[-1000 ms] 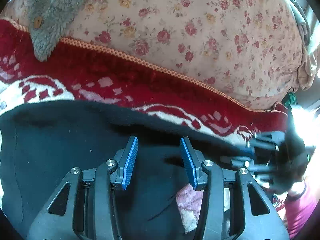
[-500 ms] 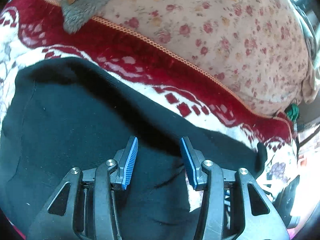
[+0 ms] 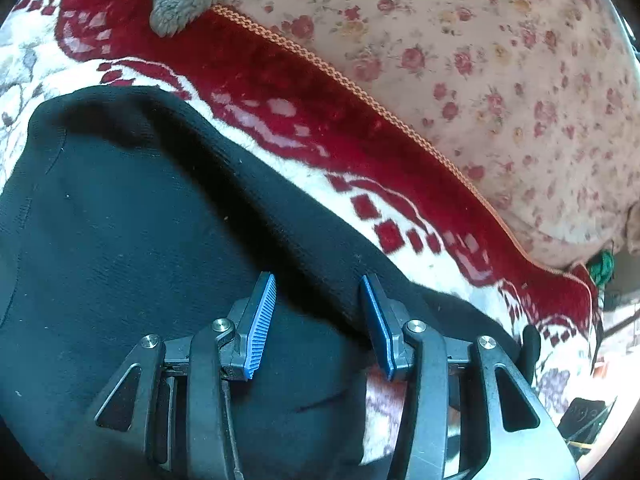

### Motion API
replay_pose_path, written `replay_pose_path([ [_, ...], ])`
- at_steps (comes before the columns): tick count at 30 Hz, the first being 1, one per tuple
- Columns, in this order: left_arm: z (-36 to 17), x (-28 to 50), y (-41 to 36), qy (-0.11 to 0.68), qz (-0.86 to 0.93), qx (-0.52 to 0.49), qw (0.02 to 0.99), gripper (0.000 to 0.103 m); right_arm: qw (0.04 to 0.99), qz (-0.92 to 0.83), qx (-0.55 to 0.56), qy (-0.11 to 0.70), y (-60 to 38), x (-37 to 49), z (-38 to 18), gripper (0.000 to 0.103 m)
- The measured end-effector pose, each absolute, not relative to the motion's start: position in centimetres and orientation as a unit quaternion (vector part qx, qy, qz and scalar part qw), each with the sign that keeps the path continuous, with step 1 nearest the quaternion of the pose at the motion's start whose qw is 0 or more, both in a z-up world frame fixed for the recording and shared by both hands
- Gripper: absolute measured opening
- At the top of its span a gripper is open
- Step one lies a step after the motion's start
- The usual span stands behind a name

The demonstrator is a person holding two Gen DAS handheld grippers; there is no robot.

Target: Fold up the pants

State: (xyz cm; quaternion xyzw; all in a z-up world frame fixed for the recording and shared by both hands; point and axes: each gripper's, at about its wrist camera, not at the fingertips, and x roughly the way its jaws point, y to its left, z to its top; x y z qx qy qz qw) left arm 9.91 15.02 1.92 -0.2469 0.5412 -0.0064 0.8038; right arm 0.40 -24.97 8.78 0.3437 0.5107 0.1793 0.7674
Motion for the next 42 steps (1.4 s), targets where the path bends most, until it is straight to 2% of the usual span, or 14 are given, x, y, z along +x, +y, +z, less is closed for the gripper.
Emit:
replay_pose_path([
  [8, 2.3, 10.5, 14.8, 0.544, 0.012, -0.233, 0.806, 0.044, 0.755, 0.137, 0.408, 0.495, -26.7, 3.9, 8.8, 0.057],
  [13, 2.9, 10.1, 16.0, 0.539, 0.029, -0.217, 0.814, 0.044, 0.733, 0.139, 0.385, 0.543, -26.8, 5.6, 9.2, 0.061],
  [15, 2.7, 10.4, 16.1, 0.542, 0.035, -0.218, 0.811, 0.044, 0.716, 0.146, 0.386, 0.563, -26.9, 6.3, 9.6, 0.07],
  [22, 2.3, 11.3, 15.5, 0.559, 0.065, -0.222, 0.796, 0.044, 0.641, 0.095, 0.353, 0.675, -25.8, 11.8, 8.3, 0.071],
  [29, 2.4, 11.1, 15.0, 0.566, 0.063, -0.206, 0.796, 0.044, 0.612, 0.072, 0.234, 0.752, -22.5, 14.2, 5.5, 0.071],
  [35, 2.5, 10.0, 15.6, 0.559, 0.054, -0.2, 0.803, 0.044, 0.609, 0.074, 0.21, 0.761, -22.4, 9.3, 6.2, 0.071],
  [42, 2.4, 10.2, 14.9, 0.554, 0.057, -0.207, 0.804, 0.044, 0.658, 0.073, 0.389, 0.641, -26.4, 6.4, 6.5, 0.07],
])
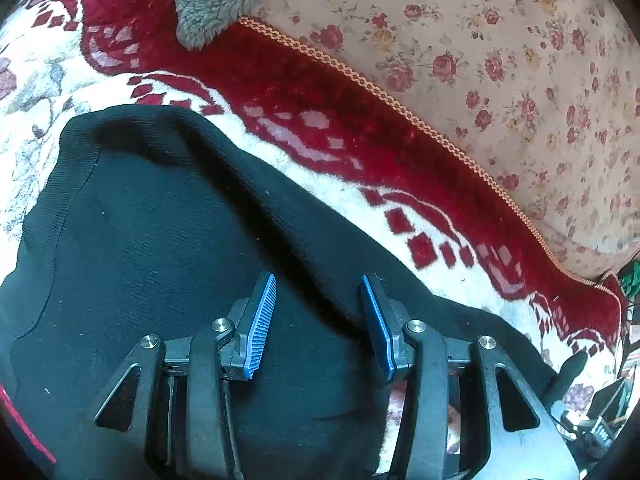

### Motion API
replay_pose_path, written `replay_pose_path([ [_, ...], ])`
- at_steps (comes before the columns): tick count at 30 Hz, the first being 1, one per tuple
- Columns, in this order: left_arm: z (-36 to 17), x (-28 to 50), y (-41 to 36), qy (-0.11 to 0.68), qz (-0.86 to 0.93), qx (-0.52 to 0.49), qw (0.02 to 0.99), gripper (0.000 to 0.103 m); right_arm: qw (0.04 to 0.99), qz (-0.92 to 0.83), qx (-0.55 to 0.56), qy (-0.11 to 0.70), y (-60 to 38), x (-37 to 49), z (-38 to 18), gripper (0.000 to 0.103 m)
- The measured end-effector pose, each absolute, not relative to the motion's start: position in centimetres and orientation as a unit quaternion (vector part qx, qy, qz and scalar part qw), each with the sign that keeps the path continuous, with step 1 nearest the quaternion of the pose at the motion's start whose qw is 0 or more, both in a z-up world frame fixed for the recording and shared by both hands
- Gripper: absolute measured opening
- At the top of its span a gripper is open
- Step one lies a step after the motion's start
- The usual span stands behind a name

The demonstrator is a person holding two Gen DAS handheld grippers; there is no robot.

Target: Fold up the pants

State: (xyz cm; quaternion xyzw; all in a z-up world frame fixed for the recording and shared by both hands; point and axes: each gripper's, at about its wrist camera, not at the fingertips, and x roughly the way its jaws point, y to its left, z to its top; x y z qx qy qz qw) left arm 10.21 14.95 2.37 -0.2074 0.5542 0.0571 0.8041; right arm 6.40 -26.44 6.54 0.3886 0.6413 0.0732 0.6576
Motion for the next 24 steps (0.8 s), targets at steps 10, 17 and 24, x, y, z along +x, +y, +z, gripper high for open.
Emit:
replay_pose_path([
  [10, 1.1, 10.8, 15.2, 0.532, 0.013, -0.25, 0.809, 0.007, 0.701, 0.13, 0.427, 0.556, -26.8, 3.6, 4.5, 0.028],
  [17, 3.2, 8.5, 15.9, 0.498, -0.018, -0.249, 0.83, 0.004, 0.721, 0.174, 0.454, 0.494, -26.8, 2.4, 6.5, 0.018],
  [24, 4.1, 5.1, 17.0, 0.491, -0.029, -0.271, 0.827, 0.004, 0.725, 0.215, 0.459, 0.467, -26.7, 0.2, 8.9, 0.017],
])
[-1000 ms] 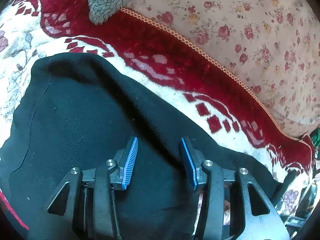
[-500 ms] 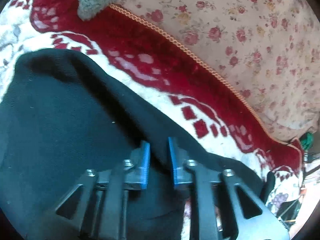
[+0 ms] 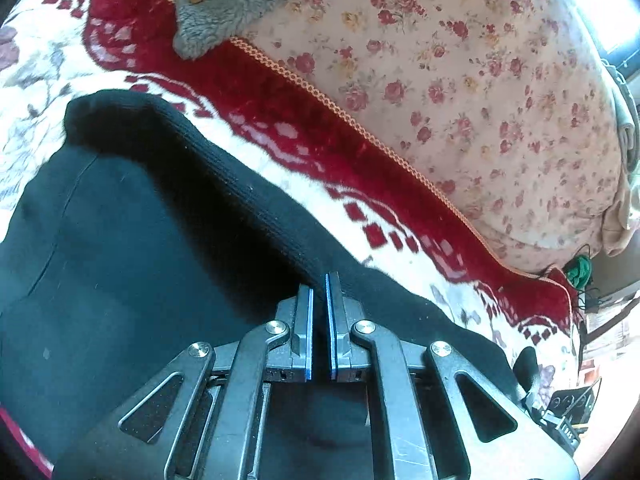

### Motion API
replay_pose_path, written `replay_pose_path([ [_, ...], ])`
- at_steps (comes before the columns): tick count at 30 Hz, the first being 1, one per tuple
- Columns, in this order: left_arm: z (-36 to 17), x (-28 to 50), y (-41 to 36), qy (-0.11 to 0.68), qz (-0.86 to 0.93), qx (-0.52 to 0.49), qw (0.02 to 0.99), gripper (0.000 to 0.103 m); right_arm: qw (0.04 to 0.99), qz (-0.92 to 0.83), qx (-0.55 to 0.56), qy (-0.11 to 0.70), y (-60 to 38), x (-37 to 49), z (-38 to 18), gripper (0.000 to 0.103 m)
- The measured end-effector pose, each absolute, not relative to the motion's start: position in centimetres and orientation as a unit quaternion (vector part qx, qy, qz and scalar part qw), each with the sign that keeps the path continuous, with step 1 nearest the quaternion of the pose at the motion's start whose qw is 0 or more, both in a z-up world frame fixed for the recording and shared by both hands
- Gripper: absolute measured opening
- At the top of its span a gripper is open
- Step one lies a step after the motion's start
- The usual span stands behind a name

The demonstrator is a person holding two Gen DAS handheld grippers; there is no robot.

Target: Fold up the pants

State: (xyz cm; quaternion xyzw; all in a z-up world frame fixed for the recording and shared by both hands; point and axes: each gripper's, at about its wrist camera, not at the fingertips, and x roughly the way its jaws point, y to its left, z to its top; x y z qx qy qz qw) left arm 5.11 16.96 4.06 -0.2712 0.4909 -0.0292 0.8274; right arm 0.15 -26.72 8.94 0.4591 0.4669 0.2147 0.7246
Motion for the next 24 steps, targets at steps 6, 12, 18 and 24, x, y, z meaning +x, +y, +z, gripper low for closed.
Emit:
replay_pose_path([
  [6, 4.8, 0.0, 17.7, 0.481, -0.031, -0.272, 0.833, 0.004, 0.714, 0.23, 0.474, 0.462, -27.0, -3.3, 9.7, 0.017],
  [12, 5.2, -6.3, 16.4, 0.456, -0.014, -0.236, 0.858, 0.004, 0.713, 0.231, 0.47, 0.466, -27.1, -6.9, 9.5, 0.017],
  [18, 3.6, -9.4, 15.3, 0.457, 0.01, -0.219, 0.862, 0.004, 0.717, 0.208, 0.467, 0.474, -27.7, -9.3, 7.6, 0.017],
  [24, 5.0, -11.6, 14.8, 0.428, 0.015, -0.192, 0.883, 0.004, 0.748, 0.197, 0.445, 0.451, -29.1, -10.5, 9.4, 0.016],
])
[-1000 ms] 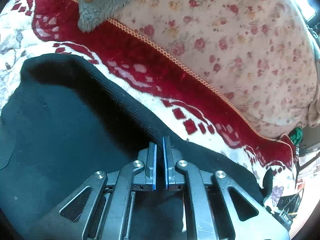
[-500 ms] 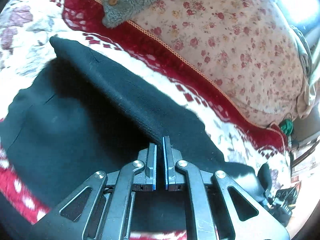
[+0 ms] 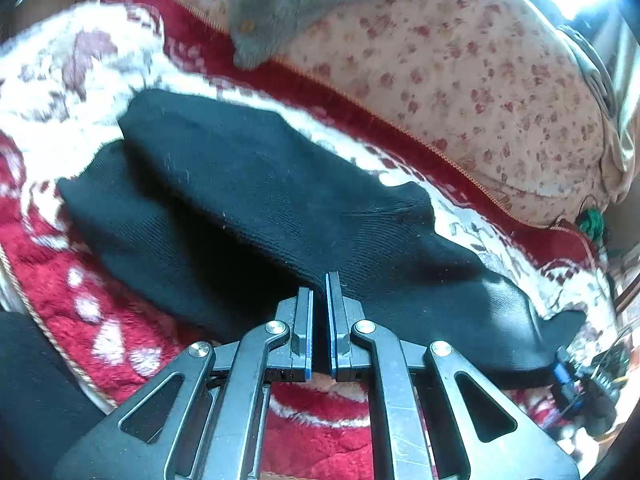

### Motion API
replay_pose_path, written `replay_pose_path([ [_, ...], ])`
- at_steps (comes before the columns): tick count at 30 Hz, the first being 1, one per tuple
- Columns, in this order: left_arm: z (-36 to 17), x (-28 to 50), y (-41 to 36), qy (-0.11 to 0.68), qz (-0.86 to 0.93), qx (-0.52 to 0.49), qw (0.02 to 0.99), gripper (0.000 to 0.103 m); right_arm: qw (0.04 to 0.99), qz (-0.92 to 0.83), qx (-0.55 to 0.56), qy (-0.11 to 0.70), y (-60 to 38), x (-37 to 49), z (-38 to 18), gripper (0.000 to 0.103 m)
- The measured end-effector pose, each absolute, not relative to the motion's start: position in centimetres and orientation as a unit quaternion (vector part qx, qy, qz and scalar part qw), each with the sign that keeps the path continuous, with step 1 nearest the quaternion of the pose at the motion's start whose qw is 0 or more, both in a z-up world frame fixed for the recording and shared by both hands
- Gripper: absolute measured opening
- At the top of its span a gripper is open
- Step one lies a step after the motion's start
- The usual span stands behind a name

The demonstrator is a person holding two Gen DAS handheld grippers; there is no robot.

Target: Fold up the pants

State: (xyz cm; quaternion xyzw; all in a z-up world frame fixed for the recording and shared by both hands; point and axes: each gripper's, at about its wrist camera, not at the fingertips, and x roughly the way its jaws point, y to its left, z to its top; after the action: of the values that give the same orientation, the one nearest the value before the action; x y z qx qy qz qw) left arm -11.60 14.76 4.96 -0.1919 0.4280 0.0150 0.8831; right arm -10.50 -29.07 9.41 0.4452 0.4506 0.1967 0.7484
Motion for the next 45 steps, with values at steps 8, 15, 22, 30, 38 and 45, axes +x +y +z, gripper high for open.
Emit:
replay_pose_path([
  [8, 1.9, -11.6, 14.4, 0.455, 0.031, -0.18, 0.871, 0.005, 0.756, 0.097, 0.507, 0.403, -35.1, -13.3, 6.8, 0.016],
  [15, 2.6, -11.1, 13.9, 0.459, 0.032, -0.182, 0.869, 0.004, 0.757, 0.115, 0.51, 0.391, -36.0, -11.7, 6.2, 0.007],
  [22, 4.6, -11.9, 11.5, 0.438, -0.015, -0.161, 0.884, 0.004, 0.77, 0.13, 0.502, 0.372, -37.2, -12.4, 9.1, 0.005],
  [30, 1.6, -12.0, 13.3, 0.463, -0.009, -0.2, 0.863, 0.01, 0.762, 0.008, 0.453, 0.462, -37.4, -12.5, 8.0, 0.008],
  [38, 3.1, -14.3, 18.4, 0.439, 0.04, -0.256, 0.86, 0.014, 0.822, -0.039, 0.312, 0.474, -36.2, -13.4, 14.9, 0.016],
  [45, 3.9, -15.3, 24.7, 0.407, 0.105, -0.307, 0.854, 0.034, 0.805, 0.184, 0.318, 0.465, -27.2, -9.6, 15.9, 0.037],
])
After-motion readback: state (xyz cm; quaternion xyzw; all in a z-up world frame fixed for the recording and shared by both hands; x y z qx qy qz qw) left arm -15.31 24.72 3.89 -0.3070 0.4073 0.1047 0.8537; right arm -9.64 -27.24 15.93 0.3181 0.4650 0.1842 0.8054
